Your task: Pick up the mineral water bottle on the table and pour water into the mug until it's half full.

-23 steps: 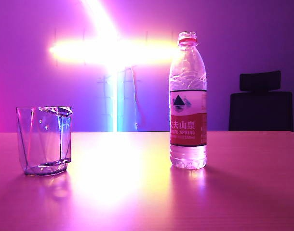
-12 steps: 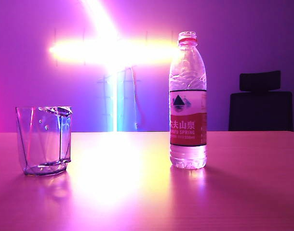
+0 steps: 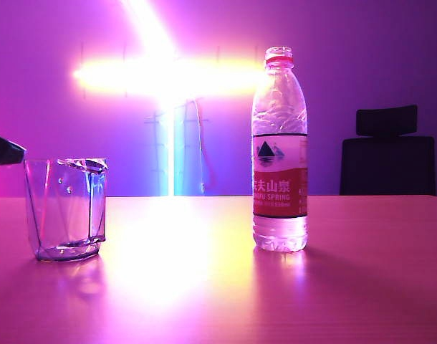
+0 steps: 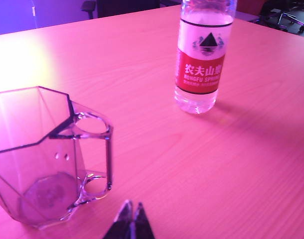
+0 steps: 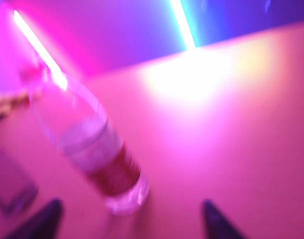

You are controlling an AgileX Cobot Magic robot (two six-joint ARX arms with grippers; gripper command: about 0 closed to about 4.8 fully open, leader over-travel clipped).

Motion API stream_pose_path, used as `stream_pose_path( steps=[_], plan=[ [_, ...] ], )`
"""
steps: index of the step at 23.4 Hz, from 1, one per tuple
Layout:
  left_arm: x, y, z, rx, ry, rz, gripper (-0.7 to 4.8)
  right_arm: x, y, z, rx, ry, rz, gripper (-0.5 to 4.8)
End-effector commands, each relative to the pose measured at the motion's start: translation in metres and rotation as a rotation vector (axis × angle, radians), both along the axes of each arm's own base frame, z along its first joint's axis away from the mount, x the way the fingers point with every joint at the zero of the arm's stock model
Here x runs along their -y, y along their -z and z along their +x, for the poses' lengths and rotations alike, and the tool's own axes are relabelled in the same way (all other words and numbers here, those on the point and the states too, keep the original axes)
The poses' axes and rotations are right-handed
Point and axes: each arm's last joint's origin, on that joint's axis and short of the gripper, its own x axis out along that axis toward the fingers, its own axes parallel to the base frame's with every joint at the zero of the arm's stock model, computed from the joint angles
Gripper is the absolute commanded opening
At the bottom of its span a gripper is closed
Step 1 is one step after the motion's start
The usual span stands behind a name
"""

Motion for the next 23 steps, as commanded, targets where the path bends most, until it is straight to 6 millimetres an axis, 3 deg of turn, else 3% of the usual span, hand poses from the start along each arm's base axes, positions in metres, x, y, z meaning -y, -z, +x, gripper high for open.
stream_pose_path(
  steps=[1, 4, 10, 17, 23],
  plan=[
    [0.000, -0.002, 0.000, 0.008, 0.000, -0.011, -0.02, -0.014, 0.010, 0.011, -0.005, -0.107, -0.073, 4.79],
    [0.000, -0.002, 0.000, 0.008, 0.000, -0.011, -0.02, -0.028, 0.023, 0.022, 0.059, -0.119, -0.132, 4.79],
    [0.000, -0.002, 0.000, 0.008, 0.000, -0.011, -0.02, -0.046, 0.031, 0.048, 0.120, -0.190, -0.203, 4.79],
    [0.000, -0.002, 0.000, 0.009, 0.000, -0.012, -0.02, -0.075, 0.049, 0.110, 0.186, -0.294, -0.183, 4.79],
    [0.000, -0.002, 0.000, 0.008, 0.000, -0.011, -0.02, -0.089, 0.062, 0.140, 0.170, -0.368, -0.179, 4.79]
  ],
)
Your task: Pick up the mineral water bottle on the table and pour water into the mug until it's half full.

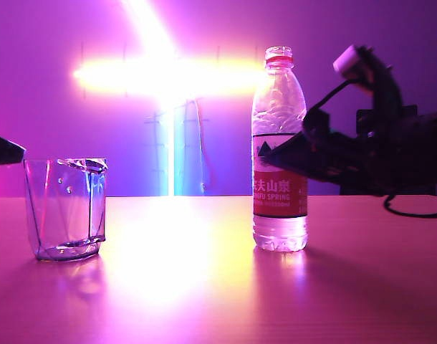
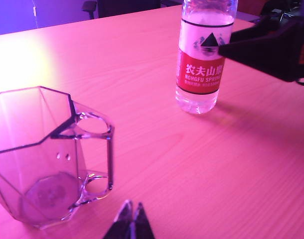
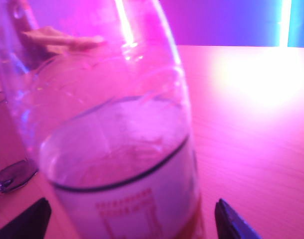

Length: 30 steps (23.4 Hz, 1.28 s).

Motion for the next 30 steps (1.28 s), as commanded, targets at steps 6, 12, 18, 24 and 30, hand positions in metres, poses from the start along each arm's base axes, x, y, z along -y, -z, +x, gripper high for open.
stream_pose_path(
  steps=[6, 12, 18, 24, 30],
  plan=[
    [0.000, -0.002, 0.000, 0.008, 0.001, -0.011, -0.02, -0.015, -0.005, 0.032, -0.043, -0.017, -0.016, 4.79],
    [0.000, -0.002, 0.000, 0.008, 0.001, -0.011, -0.02, -0.018, -0.008, 0.038, -0.053, -0.054, -0.017, 4.10],
    [0.000, -0.002, 0.000, 0.008, 0.000, -0.011, -0.02, -0.018, -0.008, 0.038, -0.052, -0.054, -0.017, 3.03],
    [-0.008, -0.003, 0.005, 0.019, -0.091, -0.020, -0.02, -0.018, -0.021, 0.036, 0.008, -0.082, 0.007, 2.47],
    [-0.021, -0.011, 0.009, 0.095, -0.226, -0.071, -0.02, -0.041, -0.055, 0.046, 0.095, -0.184, -0.106, 2.40]
  ],
)
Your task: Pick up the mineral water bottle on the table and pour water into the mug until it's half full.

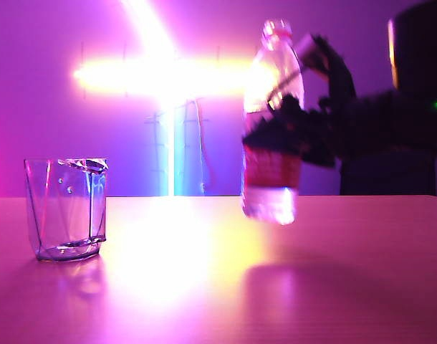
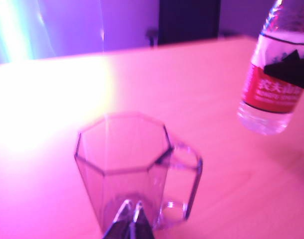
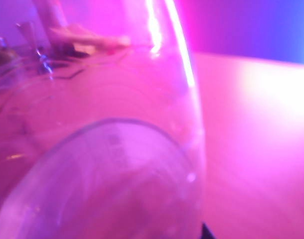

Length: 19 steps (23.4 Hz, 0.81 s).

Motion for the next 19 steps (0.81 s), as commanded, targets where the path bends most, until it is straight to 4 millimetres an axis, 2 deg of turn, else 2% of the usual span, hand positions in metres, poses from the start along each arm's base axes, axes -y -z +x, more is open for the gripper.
stream_pose_path(
  steps=[1, 5, 6, 9, 11, 16, 19],
  plan=[
    [-0.001, -0.002, 0.001, 0.009, -0.012, -0.008, -0.02, -0.023, -0.021, 0.007, 0.080, -0.079, -0.120, 2.40],
    [-0.003, -0.002, 0.002, 0.009, -0.039, -0.008, -0.02, -0.058, -0.037, 0.015, 0.108, -0.121, -0.394, 2.40],
    [-0.006, -0.002, 0.003, 0.008, -0.059, -0.008, -0.02, -0.068, -0.043, 0.015, 0.144, -0.126, -0.482, 2.38],
    [-0.012, -0.002, 0.006, 0.005, -0.128, -0.006, -0.02, -0.089, -0.054, 0.017, 0.229, -0.120, -0.604, 2.37],
    [-0.014, -0.001, 0.007, 0.003, -0.152, -0.005, -0.02, -0.104, -0.057, 0.017, 0.346, -0.095, -0.716, 2.37],
    [-0.014, -0.001, 0.007, 0.003, -0.152, -0.005, -0.02, -0.124, -0.054, 0.023, 0.489, -0.034, -0.919, 2.37],
    [-0.014, -0.001, 0.007, 0.003, -0.149, -0.005, -0.02, -0.128, -0.053, 0.027, 0.512, -0.009, -0.968, 2.37]
  ],
)
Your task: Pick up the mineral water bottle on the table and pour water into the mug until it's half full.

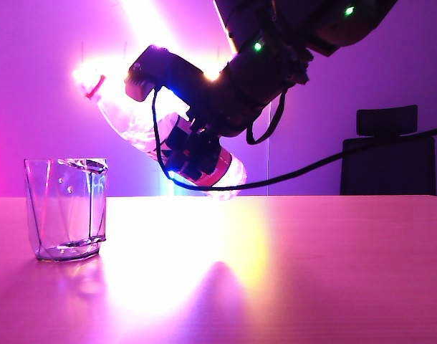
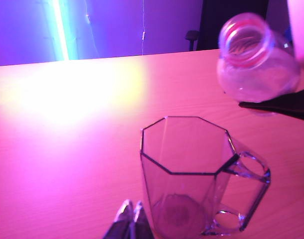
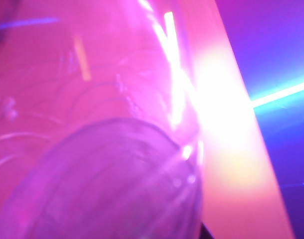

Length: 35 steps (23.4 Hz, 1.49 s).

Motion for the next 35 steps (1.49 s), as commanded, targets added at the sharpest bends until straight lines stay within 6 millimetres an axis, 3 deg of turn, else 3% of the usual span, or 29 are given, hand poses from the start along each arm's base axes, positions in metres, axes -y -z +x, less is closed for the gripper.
stream_pose_path(
  steps=[1, 15, 35],
  plan=[
    [0.000, -0.002, 0.000, 0.007, 0.007, -0.006, -0.02, -0.003, -0.014, 0.004, 0.106, 0.016, 0.000, 2.37],
    [0.000, -0.002, 0.000, 0.007, 0.008, -0.006, -0.02, -0.011, -0.005, 0.008, 0.269, -0.015, -0.166, 2.38],
    [0.000, -0.002, 0.000, 0.007, 0.008, -0.006, -0.02, -0.015, -0.012, 0.007, 0.424, 0.024, -0.334, 2.38]
  ],
)
